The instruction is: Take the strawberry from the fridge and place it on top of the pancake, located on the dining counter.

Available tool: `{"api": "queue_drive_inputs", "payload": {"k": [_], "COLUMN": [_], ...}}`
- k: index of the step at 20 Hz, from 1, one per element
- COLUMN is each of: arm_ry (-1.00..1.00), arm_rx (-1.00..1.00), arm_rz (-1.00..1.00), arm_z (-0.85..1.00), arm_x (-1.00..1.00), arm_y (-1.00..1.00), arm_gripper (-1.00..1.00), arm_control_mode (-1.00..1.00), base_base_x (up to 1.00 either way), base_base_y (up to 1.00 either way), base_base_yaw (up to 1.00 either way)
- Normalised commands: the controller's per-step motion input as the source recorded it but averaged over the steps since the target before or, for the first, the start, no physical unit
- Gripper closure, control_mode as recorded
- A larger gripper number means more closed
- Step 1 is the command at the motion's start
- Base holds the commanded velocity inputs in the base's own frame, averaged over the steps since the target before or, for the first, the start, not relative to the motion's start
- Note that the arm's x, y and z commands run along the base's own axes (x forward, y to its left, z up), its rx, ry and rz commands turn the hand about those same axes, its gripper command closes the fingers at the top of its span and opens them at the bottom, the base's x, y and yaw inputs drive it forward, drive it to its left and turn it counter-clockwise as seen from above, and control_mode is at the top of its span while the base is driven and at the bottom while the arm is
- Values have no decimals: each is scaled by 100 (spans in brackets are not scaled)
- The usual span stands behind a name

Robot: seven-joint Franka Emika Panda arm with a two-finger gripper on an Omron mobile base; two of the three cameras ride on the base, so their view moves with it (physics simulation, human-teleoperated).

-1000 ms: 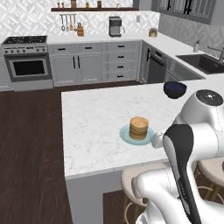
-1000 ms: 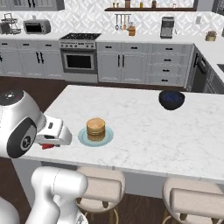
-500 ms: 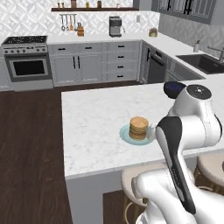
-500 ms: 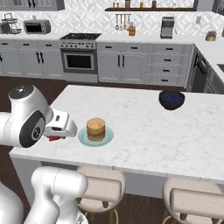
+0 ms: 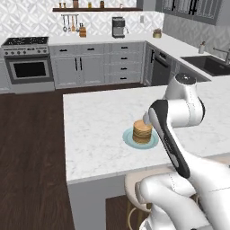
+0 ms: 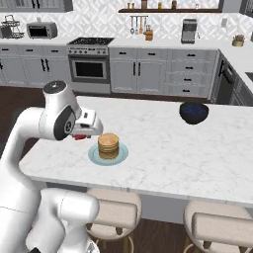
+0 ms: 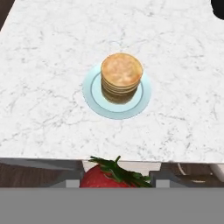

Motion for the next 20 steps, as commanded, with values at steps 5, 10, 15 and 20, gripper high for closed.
{"api": "queue_drive_inputs", "payload": {"k": [5,10,15,20], "arm_ry": [19,7,0,-1], "arm_rx": [1,0,0,0], "arm_rz": [0,0,0,0], "arm_z": [-37,-49,-55,-53], "arm_x": [100,100,100,100], "arm_y": [-29,-4,0,0], "arm_gripper": [100,100,100,100], "arm_control_mode": [-100,-100,-100,-100], "base_base_x": [0,0,0,0], "base_base_y": [0,0,0,0], "base_base_yaw": [0,0,0,0]}}
